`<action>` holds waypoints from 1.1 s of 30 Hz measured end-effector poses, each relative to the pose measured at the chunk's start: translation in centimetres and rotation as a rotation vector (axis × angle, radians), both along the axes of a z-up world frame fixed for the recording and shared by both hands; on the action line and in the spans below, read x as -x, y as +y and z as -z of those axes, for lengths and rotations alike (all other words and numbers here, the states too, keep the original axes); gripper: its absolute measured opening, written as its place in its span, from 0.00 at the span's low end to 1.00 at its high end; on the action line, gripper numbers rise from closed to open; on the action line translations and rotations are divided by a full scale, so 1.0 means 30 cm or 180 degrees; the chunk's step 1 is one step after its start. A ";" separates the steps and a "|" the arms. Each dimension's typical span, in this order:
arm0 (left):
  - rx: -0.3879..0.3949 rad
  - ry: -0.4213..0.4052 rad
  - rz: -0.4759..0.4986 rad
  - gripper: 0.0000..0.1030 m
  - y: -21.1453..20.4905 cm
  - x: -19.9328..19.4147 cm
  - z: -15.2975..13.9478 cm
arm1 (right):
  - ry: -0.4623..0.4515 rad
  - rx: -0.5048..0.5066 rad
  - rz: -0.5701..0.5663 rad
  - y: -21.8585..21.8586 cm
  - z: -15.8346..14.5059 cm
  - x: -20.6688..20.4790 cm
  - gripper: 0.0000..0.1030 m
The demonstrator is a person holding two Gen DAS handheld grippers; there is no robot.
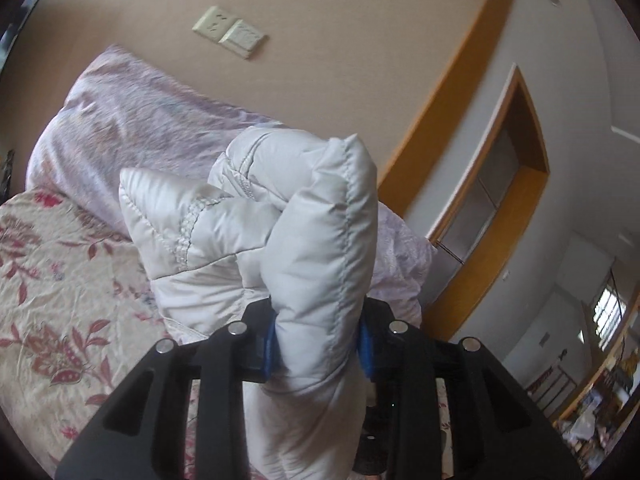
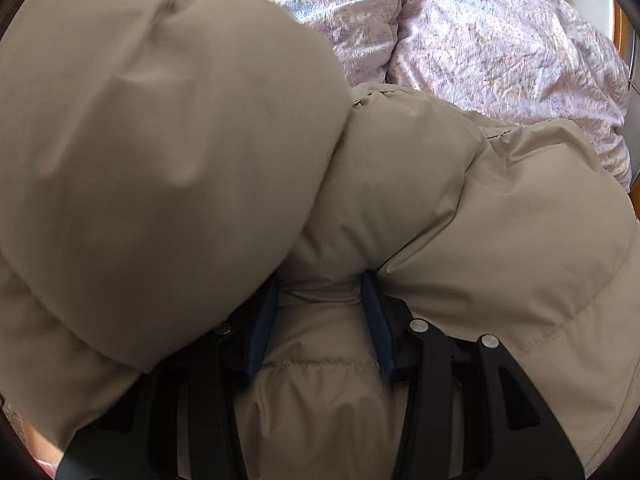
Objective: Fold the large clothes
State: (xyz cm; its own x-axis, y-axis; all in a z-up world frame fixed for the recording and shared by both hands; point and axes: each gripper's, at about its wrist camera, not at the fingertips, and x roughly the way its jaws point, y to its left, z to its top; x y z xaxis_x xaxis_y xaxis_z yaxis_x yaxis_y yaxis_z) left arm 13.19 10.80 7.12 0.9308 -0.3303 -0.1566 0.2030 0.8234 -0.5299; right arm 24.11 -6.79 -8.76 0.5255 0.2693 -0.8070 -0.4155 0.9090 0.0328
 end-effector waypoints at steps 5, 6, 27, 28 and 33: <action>-0.0297 -0.0080 0.0417 0.30 -0.186 -0.071 -0.057 | 0.0055 -0.0132 0.0001 -0.026 -0.001 -0.011 0.45; -0.0325 -0.0077 0.0462 0.30 -0.213 -0.085 -0.061 | 0.0068 -0.0174 -0.0001 -0.034 -0.002 -0.014 0.45; -0.0974 0.0217 0.1065 0.34 -0.634 -0.287 -0.013 | -0.0349 -0.1032 0.0585 -0.645 -0.170 0.055 0.47; -0.1010 0.0247 0.1108 0.34 -0.661 -0.297 0.000 | -0.0346 -0.1013 0.0668 -0.681 -0.173 0.051 0.47; -0.1240 0.0398 0.1251 0.35 -0.790 -0.343 0.066 | -0.0350 -0.0720 0.1164 -0.834 -0.173 0.023 0.52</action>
